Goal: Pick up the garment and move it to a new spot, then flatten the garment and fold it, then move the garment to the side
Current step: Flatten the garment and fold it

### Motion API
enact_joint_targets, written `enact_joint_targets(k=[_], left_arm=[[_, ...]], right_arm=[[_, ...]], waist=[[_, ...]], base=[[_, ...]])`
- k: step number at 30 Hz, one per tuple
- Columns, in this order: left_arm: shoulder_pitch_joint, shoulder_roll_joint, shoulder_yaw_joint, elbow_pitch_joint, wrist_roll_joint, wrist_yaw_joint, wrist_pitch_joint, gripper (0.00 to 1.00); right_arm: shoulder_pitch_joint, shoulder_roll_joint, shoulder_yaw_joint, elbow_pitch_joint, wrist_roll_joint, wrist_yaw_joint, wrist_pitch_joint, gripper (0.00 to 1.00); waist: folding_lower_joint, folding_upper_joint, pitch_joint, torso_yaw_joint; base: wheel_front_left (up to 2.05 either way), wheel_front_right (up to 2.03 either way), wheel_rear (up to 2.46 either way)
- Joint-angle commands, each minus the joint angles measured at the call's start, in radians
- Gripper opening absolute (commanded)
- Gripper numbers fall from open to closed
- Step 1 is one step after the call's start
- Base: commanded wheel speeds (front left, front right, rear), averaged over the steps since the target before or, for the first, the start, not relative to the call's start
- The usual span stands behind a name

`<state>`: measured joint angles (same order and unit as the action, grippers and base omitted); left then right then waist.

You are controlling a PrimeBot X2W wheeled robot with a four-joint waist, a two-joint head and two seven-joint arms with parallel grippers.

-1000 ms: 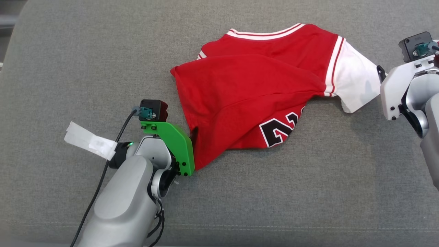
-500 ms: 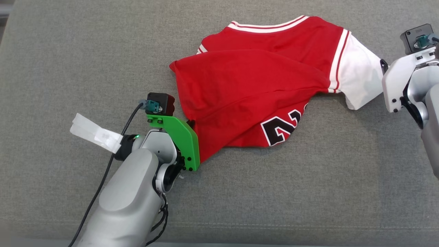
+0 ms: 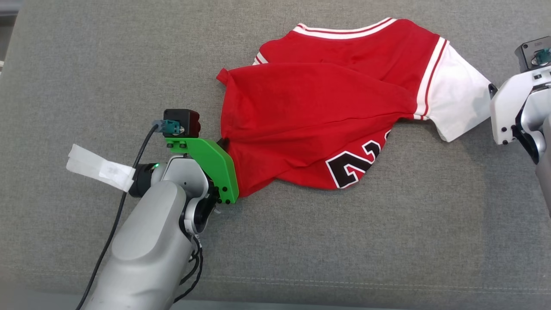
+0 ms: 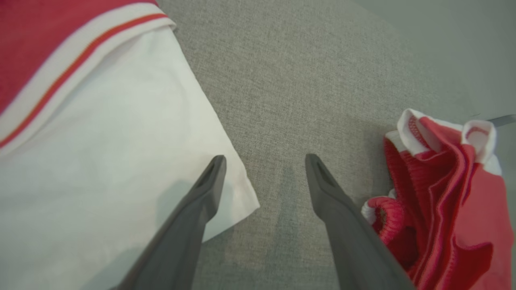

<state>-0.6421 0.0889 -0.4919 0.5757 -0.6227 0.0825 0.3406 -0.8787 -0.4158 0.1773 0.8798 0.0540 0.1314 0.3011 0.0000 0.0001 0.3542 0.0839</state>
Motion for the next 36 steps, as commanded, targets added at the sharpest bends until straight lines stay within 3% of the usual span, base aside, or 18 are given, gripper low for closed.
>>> enact_joint_targets(k=[1,12,13,14,16,28,36], left_arm=[[0.005,0.009,-0.001,-0.001,-0.001,0.006,-0.002,0.00],[0.004,0.007,-0.017,-0.013,-0.007,0.003,0.002,0.00],[0.002,0.008,-0.018,-0.014,-0.007,0.004,0.002,0.00],[0.001,0.009,-0.019,-0.015,-0.008,0.004,0.002,0.00],[-0.001,0.009,-0.020,-0.016,-0.009,0.006,0.001,0.00],[-0.020,0.013,0.030,-0.043,-0.027,0.026,-0.088,0.00],[-0.080,0.012,0.111,-0.108,-0.064,0.016,-0.202,0.00]], right_arm=[[-0.014,0.002,-0.005,0.011,0.009,-0.002,-0.001,1.00],[-0.011,0.037,-0.047,0.099,0.054,-0.002,0.040,1.00],[-0.011,0.038,-0.055,0.108,0.055,-0.002,0.043,0.93],[-0.011,0.037,-0.064,0.117,0.052,-0.002,0.045,0.57],[-0.009,0.042,-0.082,0.135,0.053,-0.002,0.050,0.00],[-0.027,0.081,-0.124,0.122,0.061,-0.002,0.002,0.00],[-0.067,0.171,-0.225,0.023,0.312,-0.002,-0.083,0.00]], waist=[[0.0000,-0.0001,0.004,0.003],[0.0000,-0.0001,0.017,0.009],[0.0000,-0.0001,0.019,0.010],[0.0000,-0.0001,0.020,0.012],[0.0000,-0.0001,0.023,0.014],[0.0000,-0.0001,0.001,0.000],[0.0000,-0.0001,-0.035,-0.023]], base=[[0.00,0.00,0.00],[0.00,0.00,0.00],[0.00,0.00,0.00],[0.00,0.00,0.00],[0.00,0.00,0.00],[0.00,0.00,0.00],[0.00,0.00,0.00]])
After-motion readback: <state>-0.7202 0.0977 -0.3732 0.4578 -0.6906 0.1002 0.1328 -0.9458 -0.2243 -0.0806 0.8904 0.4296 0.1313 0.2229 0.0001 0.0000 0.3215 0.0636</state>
